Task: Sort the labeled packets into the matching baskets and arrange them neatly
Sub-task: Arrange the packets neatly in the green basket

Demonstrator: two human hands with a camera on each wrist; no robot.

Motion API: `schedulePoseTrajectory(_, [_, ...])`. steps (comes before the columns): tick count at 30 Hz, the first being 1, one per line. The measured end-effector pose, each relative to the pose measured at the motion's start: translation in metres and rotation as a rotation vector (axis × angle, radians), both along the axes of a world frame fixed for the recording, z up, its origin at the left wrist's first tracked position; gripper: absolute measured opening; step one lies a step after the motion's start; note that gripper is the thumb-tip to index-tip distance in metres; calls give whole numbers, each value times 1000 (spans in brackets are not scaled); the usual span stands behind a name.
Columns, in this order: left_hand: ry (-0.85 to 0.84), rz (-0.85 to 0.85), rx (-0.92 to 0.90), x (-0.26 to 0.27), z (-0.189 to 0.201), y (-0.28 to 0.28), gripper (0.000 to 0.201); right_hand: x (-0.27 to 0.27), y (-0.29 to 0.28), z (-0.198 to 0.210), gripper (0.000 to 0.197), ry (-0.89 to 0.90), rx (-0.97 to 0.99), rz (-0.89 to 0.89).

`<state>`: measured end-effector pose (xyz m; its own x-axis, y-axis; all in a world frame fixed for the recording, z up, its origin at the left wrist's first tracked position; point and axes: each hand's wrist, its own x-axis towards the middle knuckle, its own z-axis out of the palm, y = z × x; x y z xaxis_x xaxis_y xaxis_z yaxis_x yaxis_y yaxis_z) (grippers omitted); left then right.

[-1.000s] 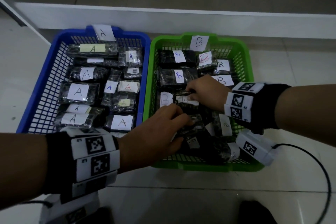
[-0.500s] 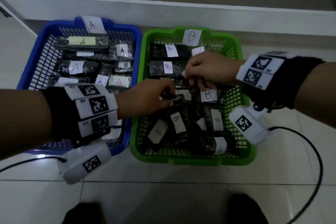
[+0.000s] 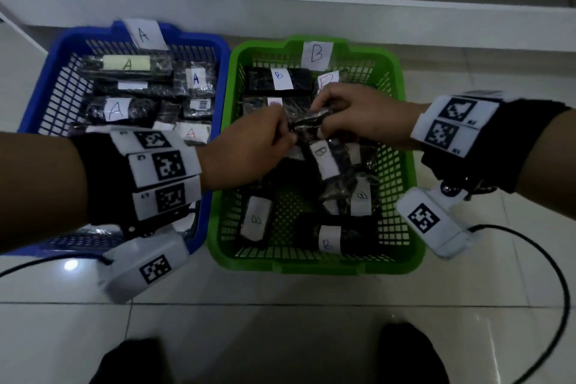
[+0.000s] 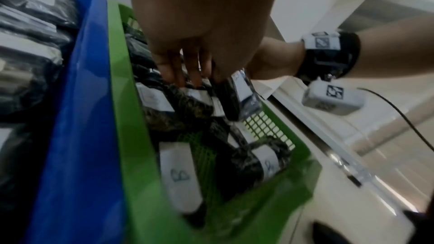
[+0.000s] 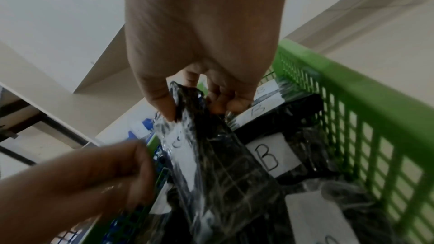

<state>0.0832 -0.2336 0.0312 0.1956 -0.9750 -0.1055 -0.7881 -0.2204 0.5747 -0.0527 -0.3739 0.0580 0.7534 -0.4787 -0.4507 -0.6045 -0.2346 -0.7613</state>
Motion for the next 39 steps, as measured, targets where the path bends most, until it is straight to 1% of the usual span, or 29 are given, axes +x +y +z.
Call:
schedulePoseTrajectory(2, [-175, -289, 100, 0, -6, 15, 15, -3, -8, 4, 25, -35, -24, -58])
schedulePoseTrajectory(4, [-396, -626, 133, -1, -10, 28, 17, -6, -13, 6, 25, -35, -51, -87])
schedulePoseTrajectory(5, [-494, -739, 145, 0, -12, 32, 22, -7, -16, 6, 26, -33, -59, -92])
schedulePoseTrajectory(6, [-556, -806, 160, 0, -16, 37, 25, -8, -17, 7, 27, -33, -56, -88])
schedulePoseTrajectory(7, [-577, -827, 167, -1, -18, 40, 28, -10, -19, 6, 28, -34, -49, -74])
schedulePoseTrajectory(9, [-582, -794, 240, -6, -17, 46, 37, -13, -21, 5, 31, -20, -58, -26])
schedulePoseTrajectory(12, [-570, -683, 478, -20, -20, 49, 51, -16, -22, 0, 39, 19, -102, 2])
schedulePoseTrajectory(13, [-540, -654, 538, -24, -22, 49, 53, -17, -21, -1, 43, 24, -101, -11])
schedulePoseTrajectory(14, [-499, -629, 552, -27, -21, 48, 55, -18, -21, -2, 46, 29, -89, -29])
schedulePoseTrajectory(16, [-471, -610, 525, -29, -17, 45, 54, -17, -22, -3, 49, 26, -74, -74])
schedulePoseTrajectory(18, [-502, -635, 460, -28, -12, 40, 54, -16, -25, -1, 46, 14, -91, -122])
schedulePoseTrajectory(21, [-567, -819, 324, -29, -8, 30, 61, -15, -31, 4, 32, -25, -113, -174])
schedulePoseTrajectory(22, [-591, -877, 295, -28, -7, 24, 59, -16, -34, 5, 26, -45, -101, -184])
schedulePoseTrajectory(24, [-632, -928, 267, -28, -9, 10, 48, -19, -37, 7, 22, -79, -72, -204])
schedulePoseTrajectory(27, [-564, -885, 201, -38, -9, -15, 37, -23, -42, 7, 26, -101, -89, -253])
schedulePoseTrajectory(28, [-541, -851, 174, -43, -10, -22, 38, -25, -44, 6, 29, -106, -106, -267])
schedulePoseTrajectory(30, [-497, -820, 134, -54, -16, -37, 49, -28, -46, 6, 30, -103, -120, -294])
schedulePoseTrajectory(31, [-497, -842, 137, -58, -20, -42, 57, -29, -46, 6, 31, -93, -117, -297])
schedulePoseTrajectory(33, [-545, -927, 230, -63, -28, -45, 69, -33, -46, 6, 28, -81, -90, -287])
schedulePoseTrajectory(35, [-637, -958, 311, -68, -35, -41, 69, -36, -45, 8, 25, -69, -36, -280])
schedulePoseTrajectory(37, [-683, -918, 277, -72, -40, -37, 68, -39, -44, 8, 27, -55, 3, -259])
schedulePoseTrajectory(39, [-701, -869, 263, -73, -42, -37, 68, -41, -45, 6, 27, -27, -12, -215])
